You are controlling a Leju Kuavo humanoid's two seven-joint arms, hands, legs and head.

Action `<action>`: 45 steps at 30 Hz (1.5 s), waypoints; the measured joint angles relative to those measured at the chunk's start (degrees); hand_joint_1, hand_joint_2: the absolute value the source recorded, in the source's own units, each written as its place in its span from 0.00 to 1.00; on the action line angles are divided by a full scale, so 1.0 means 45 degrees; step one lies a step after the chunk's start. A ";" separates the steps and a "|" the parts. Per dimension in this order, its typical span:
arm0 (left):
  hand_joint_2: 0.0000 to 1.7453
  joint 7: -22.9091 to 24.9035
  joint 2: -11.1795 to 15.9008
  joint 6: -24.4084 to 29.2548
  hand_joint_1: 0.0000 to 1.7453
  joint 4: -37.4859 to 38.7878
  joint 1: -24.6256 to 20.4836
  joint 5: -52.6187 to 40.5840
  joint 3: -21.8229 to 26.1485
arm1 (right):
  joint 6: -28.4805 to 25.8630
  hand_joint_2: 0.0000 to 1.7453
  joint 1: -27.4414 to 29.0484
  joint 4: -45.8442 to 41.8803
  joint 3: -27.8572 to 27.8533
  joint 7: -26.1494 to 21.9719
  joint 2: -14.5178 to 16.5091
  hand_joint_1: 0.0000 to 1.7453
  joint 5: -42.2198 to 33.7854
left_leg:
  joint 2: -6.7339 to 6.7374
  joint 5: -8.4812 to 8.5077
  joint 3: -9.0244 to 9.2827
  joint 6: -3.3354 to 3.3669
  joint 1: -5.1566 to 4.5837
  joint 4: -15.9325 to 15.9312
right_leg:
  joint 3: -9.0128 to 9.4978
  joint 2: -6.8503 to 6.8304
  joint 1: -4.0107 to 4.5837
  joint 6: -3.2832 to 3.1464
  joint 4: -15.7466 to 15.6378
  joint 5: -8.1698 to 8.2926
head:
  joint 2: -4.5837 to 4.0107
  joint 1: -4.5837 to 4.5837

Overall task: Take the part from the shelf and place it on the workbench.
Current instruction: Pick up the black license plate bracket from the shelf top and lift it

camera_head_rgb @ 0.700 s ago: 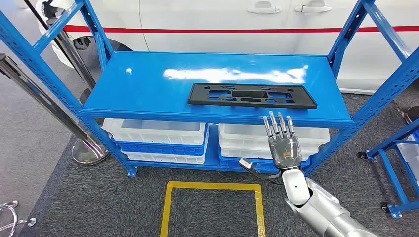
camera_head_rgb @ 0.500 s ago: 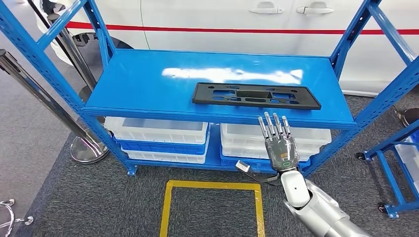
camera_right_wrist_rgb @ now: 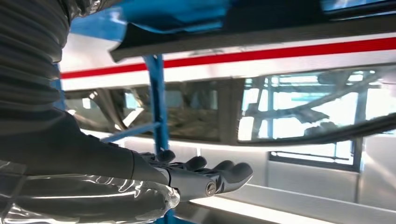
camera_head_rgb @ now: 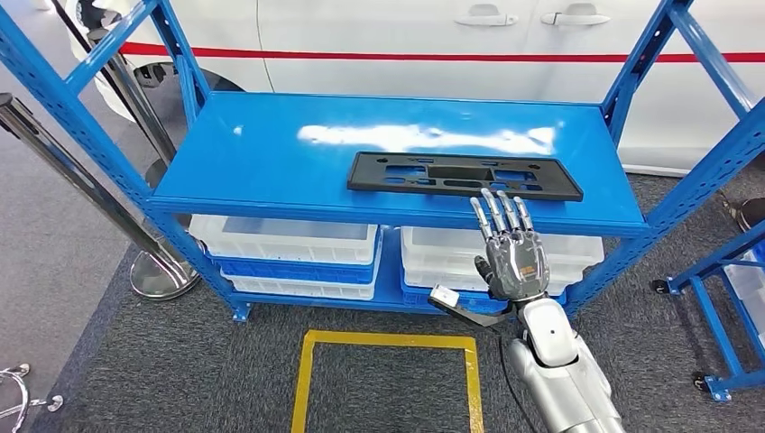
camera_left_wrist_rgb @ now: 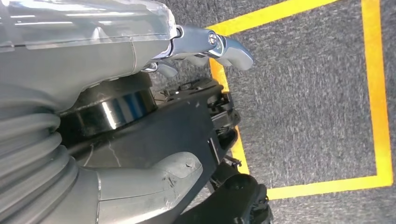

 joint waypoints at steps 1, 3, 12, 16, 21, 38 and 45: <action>1.00 -0.0002 0.0002 0.0015 0.00 0.0000 -0.0001 -0.0006 -0.0001 | 0.0000 1.00 0.0040 0.0001 -0.0183 -0.0019 0.0144 0.00 0.0056 | 0.0008 -0.0138 -0.0063 -0.0075 0.0019 0.0160 | 0.0005 0.0000 -0.0015 -0.0086 -0.0023 0.0019 | 0.0000 -0.0004; 1.00 -0.0021 0.0010 0.0052 0.00 0.0000 -0.0003 -0.0008 -0.0004 | 0.0000 1.00 0.0102 0.0006 -0.0404 -0.0046 0.0409 0.00 0.0198 | 0.0024 -0.0778 -0.0500 -0.0221 0.0058 0.1175 | 0.0009 -0.0003 -0.0046 -0.0198 -0.0063 0.0048 | 0.0000 -0.0009; 1.00 -0.0019 0.0052 0.0097 0.00 0.0000 -0.0003 -0.0006 -0.0007 | 0.0000 1.00 0.0380 0.0111 -0.0620 0.0045 0.0958 0.00 0.0551 | 0.0017 0.0038 -0.0027 0.0082 -0.0046 0.0138 | 0.0026 0.0034 0.0059 -0.0160 -0.0073 0.0048 | 0.0000 -0.0001; 1.00 -0.0013 0.0032 0.0033 0.00 0.0004 0.0022 0.0009 -0.0005 | -0.0002 1.00 0.0394 0.0216 -0.0637 0.0280 0.1049 0.00 0.0768 | 0.0034 0.0165 0.0121 0.0261 -0.0009 -0.0316 | 0.0010 0.0026 0.0072 0.0115 -0.0088 0.0020 | 0.0000 -0.0001; 1.00 -0.0025 0.0016 -0.0089 0.00 0.0005 0.0022 0.0016 -0.0006 | 0.0000 1.00 0.0500 0.0389 -0.0637 0.0412 0.1093 0.00 0.0809 | 0.0083 0.0305 0.0154 0.0438 0.0020 -0.0499 | -0.1409 0.0012 0.0072 0.0258 0.2933 -0.1524 | 0.0000 0.0008; 1.00 -0.0227 0.0021 -0.0054 0.00 0.0005 -0.0083 -0.0050 -0.0024 | 0.0000 1.00 0.0556 0.0630 -0.0632 0.0712 0.1261 0.00 0.0798 | 0.0063 -0.1449 -0.1458 -0.0270 0.0045 0.3375 | 0.0051 -0.0053 0.0026 -0.0291 -0.0151 0.0089 | 0.0000 -0.0005; 1.00 -0.0199 0.0019 -0.0079 0.00 0.0005 -0.0049 -0.0079 -0.0029 | -0.0005 1.00 0.0546 0.0633 -0.0632 0.0718 0.1299 0.00 0.0798 | 0.0037 0.0018 0.0164 0.0110 -0.0068 -0.0205 | 0.0070 -0.0020 0.0085 0.0014 -0.0225 0.0147 | 0.0000 -0.0001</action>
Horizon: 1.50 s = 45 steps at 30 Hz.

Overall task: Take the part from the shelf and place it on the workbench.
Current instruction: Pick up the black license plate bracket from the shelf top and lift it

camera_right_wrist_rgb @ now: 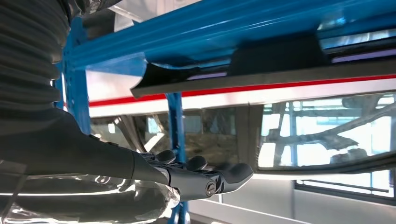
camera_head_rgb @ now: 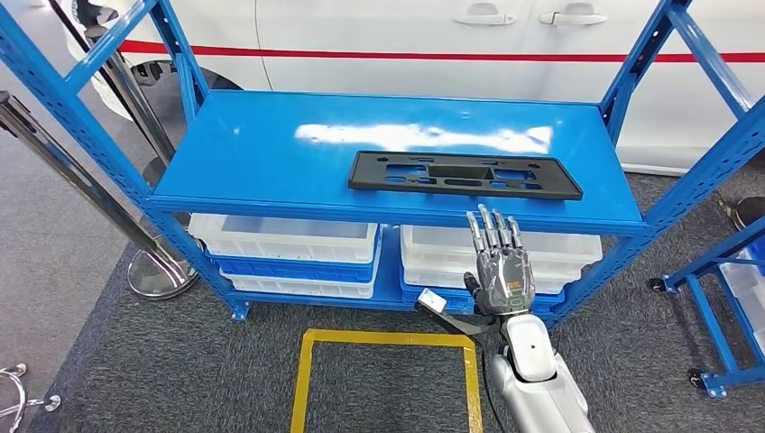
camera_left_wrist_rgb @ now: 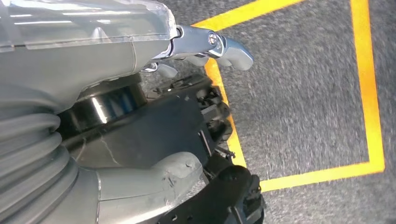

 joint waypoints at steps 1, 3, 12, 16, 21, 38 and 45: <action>1.00 0.0000 -0.0007 0.0000 0.00 0.0000 0.0009 0.0001 0.0000 | 0.0000 1.00 0.0002 0.0000 0.0000 0.0000 0.0000 0.00 -0.0001 | 0.0003 0.0064 0.0026 0.0060 0.0034 -0.0092 | 0.0005 -0.0010 -0.0007 0.0071 0.0024 -0.0036 | 0.0000 0.0002; 1.00 -0.0001 -0.0027 -0.0001 0.00 0.0001 0.0013 0.0001 -0.0001 | 0.0000 1.00 -0.0013 0.0000 0.0000 0.0005 0.0000 0.00 -0.0010 | 0.0020 0.0195 0.0115 0.0198 0.0103 -0.0299 | -0.0184 -0.0015 0.0024 0.0178 0.0554 -0.0421 | 0.0000 0.0006; 1.00 0.0068 -0.0027 -0.0056 0.00 0.0005 0.0005 0.0101 -0.0001 | 0.0004 1.00 -0.0046 0.0081 0.0000 -0.0261 0.0001 0.00 -0.0335 | 0.0013 0.0000 0.0064 0.0191 0.0040 -0.0012 | -0.0308 -0.0021 0.0013 0.0136 0.0799 -0.0168 | 0.0000 0.0004; 1.00 0.0002 0.0012 -0.0220 0.00 0.0005 -0.0015 -0.0006 -0.0013 | 0.0000 1.00 -0.0126 0.0100 0.0000 -0.0408 0.0010 0.00 -0.0386 | 0.0018 -0.0134 -0.0026 -0.0033 -0.0014 0.0111 | -0.0091 0.0005 0.0048 -0.0101 0.0187 -0.0144 | 0.0000 -0.0001; 1.00 -0.0023 0.0029 -0.0225 0.00 0.0005 -0.0035 -0.0043 -0.0052 | 0.0002 1.00 -0.0183 0.0106 0.0000 -0.0442 0.0028 0.00 -0.0436 | 0.0035 -0.1425 -0.1299 -0.0386 0.0081 0.2762 | 0.0050 -0.0028 0.0001 -0.0371 0.0121 -0.0218 | 0.0000 -0.0011; 1.00 0.0174 -0.0004 -0.0300 0.00 0.0015 0.0034 -0.0674 -0.0499 | 0.0005 1.00 -0.0324 0.0271 0.0005 -0.0488 0.0112 0.00 -0.0476 | 0.0000 -0.0021 0.0648 0.0522 -0.0029 -0.0581 | -0.1271 -0.0011 -0.0039 0.0264 0.3065 -0.1498 | 0.0000 -0.0022; 1.00 0.0228 -0.0001 -0.0205 0.00 0.0024 0.0019 -0.0656 -0.0595 | 0.0006 1.00 -0.0288 0.0351 0.0005 -0.0639 0.0131 0.00 -0.0630 | 0.0000 -0.0865 0.1099 0.0068 -0.0016 -0.0180 | -0.1005 -0.0040 -0.0003 0.0030 0.0309 0.0581 | 0.0000 -0.0003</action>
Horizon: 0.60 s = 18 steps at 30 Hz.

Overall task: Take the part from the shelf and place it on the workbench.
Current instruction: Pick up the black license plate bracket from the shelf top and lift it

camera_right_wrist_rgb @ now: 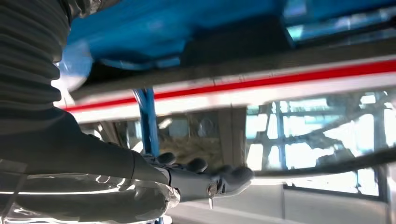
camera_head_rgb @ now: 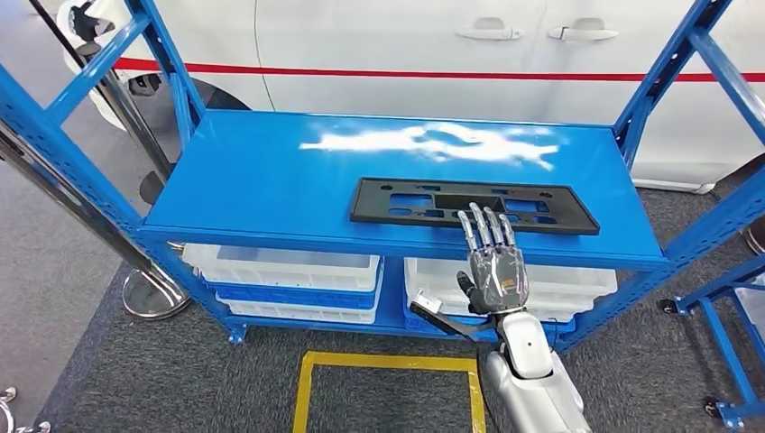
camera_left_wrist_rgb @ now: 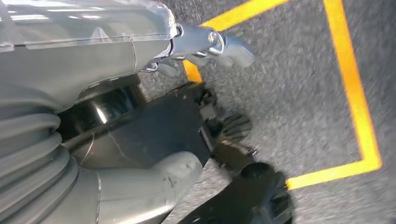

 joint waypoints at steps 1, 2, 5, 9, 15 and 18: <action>1.00 -0.0021 0.0001 0.0001 0.00 0.0000 -0.0018 -0.0011 -0.0007 | -0.0004 1.00 0.0005 -0.0002 0.0000 -0.0056 0.0010 0.00 -0.0050 | 0.0009 -0.0069 -0.0016 -0.0068 -0.0001 0.0050 | 0.0001 0.0015 0.0016 -0.0104 -0.0019 -0.0044 | 0.0000 0.0006; 1.00 -0.0039 0.0004 0.0001 0.00 0.0000 -0.0024 -0.0021 -0.0016 | -0.0006 1.00 0.0002 -0.0010 0.0000 -0.0102 0.0027 0.00 -0.0090 | 0.0018 -0.0135 -0.0012 -0.0130 0.0007 0.0130 | 0.0037 0.0027 -0.0001 -0.0178 -0.0020 -0.0037 | 0.0000 0.0005; 1.00 -0.0072 0.0008 0.0001 0.00 0.0000 -0.0029 -0.0051 -0.0038 | -0.0006 1.00 -0.0128 -0.0026 0.0000 -0.0184 0.0095 0.00 -0.0118 | 0.0021 -0.0639 -0.0637 -0.0357 0.0078 0.1484 | 0.0273 0.0040 -0.0034 -0.0358 -0.0112 -0.0162 | 0.0000 0.0003; 1.00 0.0047 0.0000 0.0067 0.00 0.0000 -0.0058 -0.0052 -0.0059 | -0.0006 1.00 -0.0175 -0.0030 0.0000 -0.0246 0.0188 0.00 -0.0098 | 0.0024 -0.1232 -0.2171 -0.0489 0.0159 0.3621 | 0.0479 0.0041 -0.0004 -0.0428 -0.0111 -0.0353 | 0.0000 0.0003; 1.00 0.0204 -0.0026 0.0162 0.00 0.0000 -0.0079 -0.0036 -0.0086 | -0.0004 1.00 -0.0222 -0.0040 -0.0084 -0.0440 0.0345 0.00 -0.0162 | 0.0012 0.0722 -0.1259 -0.0028 0.0001 0.0381 | 0.0754 0.0085 0.0016 -0.0247 -0.0158 -0.0492 | 0.0000 0.0006; 1.00 0.0204 -0.0051 0.0160 0.00 0.0000 -0.0068 -0.0044 -0.0098 | -0.0006 1.00 -0.0229 -0.0066 -0.0147 -0.0530 0.0401 0.00 -0.0176 | 0.0001 0.0961 -0.1171 0.0118 0.0051 0.0104 | 0.0742 0.0068 0.0044 -0.0008 -0.0132 -0.0560 | 0.0000 0.0012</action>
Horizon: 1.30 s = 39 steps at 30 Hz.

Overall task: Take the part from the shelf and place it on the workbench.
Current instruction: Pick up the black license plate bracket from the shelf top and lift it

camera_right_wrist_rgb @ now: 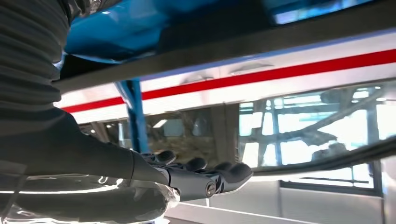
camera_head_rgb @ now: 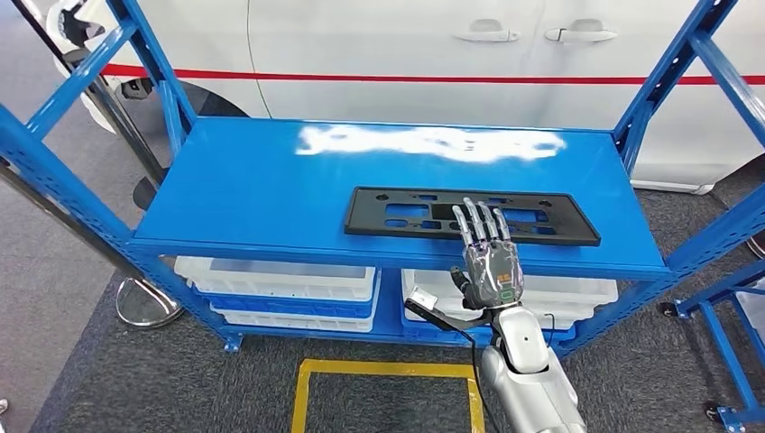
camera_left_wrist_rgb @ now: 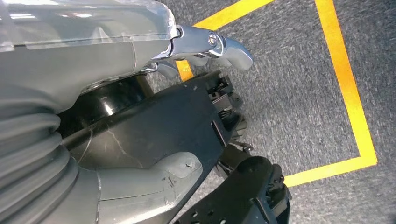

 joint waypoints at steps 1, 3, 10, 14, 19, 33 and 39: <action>1.00 -0.0004 -0.0012 -0.0004 0.00 0.0000 -0.0004 -0.0010 -0.0007 | 0.0000 1.00 -0.0024 -0.0017 -0.0011 -0.0017 0.0010 0.00 -0.0018 | 0.0016 0.0081 0.0053 0.0056 0.0043 -0.0113 | -0.0105 -0.0002 0.0011 0.0055 0.0247 -0.0198 | 0.0000 0.0002; 1.00 -0.0011 -0.0029 -0.0028 0.00 0.0000 -0.0007 -0.0044 -0.0020 | 0.0001 1.00 -0.0050 -0.0039 -0.0030 -0.0051 0.0016 0.00 -0.0079 | 0.0055 0.0166 0.0106 0.0130 0.0066 -0.0241 | -0.0636 -0.0007 -0.0004 0.0128 0.1435 -0.0922 | 0.0000 0.0004; 1.00 -0.0004 -0.0040 -0.0070 0.00 0.0002 -0.0013 -0.0254 -0.0108 | 0.0002 1.00 -0.0076 -0.0022 -0.0084 -0.0137 0.0036 0.00 -0.0126 | 0.0015 -0.0138 0.0127 0.0014 0.0036 0.0034 | -0.0264 -0.0020 -0.0111 0.0234 0.0733 -0.0176 | 0.0000 0.0002; 1.00 -0.0004 -0.0041 -0.0117 0.00 0.0001 -0.0023 -0.0256 -0.0182 | 0.0002 1.00 -0.0126 -0.0001 -0.0113 -0.0160 0.0113 0.00 -0.0117 | 0.0016 -0.0334 0.0116 -0.0225 -0.0018 0.0167 | 0.0096 0.0007 -0.0060 -0.0037 0.0029 -0.0157 | 0.0000 -0.0005; 1.00 -0.0027 -0.0032 -0.0126 0.00 0.0000 -0.0037 -0.0256 -0.0234 | 0.0002 1.00 -0.0155 0.0001 -0.0125 -0.0160 0.0208 0.00 -0.0117 | 0.0037 -0.1412 -0.1102 -0.0593 0.0097 0.2632 | 0.0402 -0.0019 -0.0130 -0.0346 -0.0067 -0.0342 | 0.0000 -0.0012; 1.00 -0.0147 -0.0058 -0.0107 0.00 0.0005 -0.0103 -0.0155 -0.0249 | -0.0002 1.00 -0.0212 0.0027 -0.0154 -0.0120 0.0302 0.00 -0.0049 | 0.0064 0.0330 -0.0207 0.0104 0.0073 -0.0160 | 0.0899 -0.0021 -0.0076 0.0191 0.0527 -0.1476 | 0.0000 0.0011; 1.00 -0.0423 -0.0058 0.0046 0.00 0.0005 -0.0106 -0.0107 -0.0262 | 0.0005 1.00 -0.0099 0.0183 -0.0212 0.0259 0.0199 0.00 0.0291 | 0.0020 -0.0019 0.0198 0.0191 0.0047 -0.0149 | -0.0949 -0.0026 -0.0071 0.0239 0.2528 -0.1101 | 0.0000 0.0017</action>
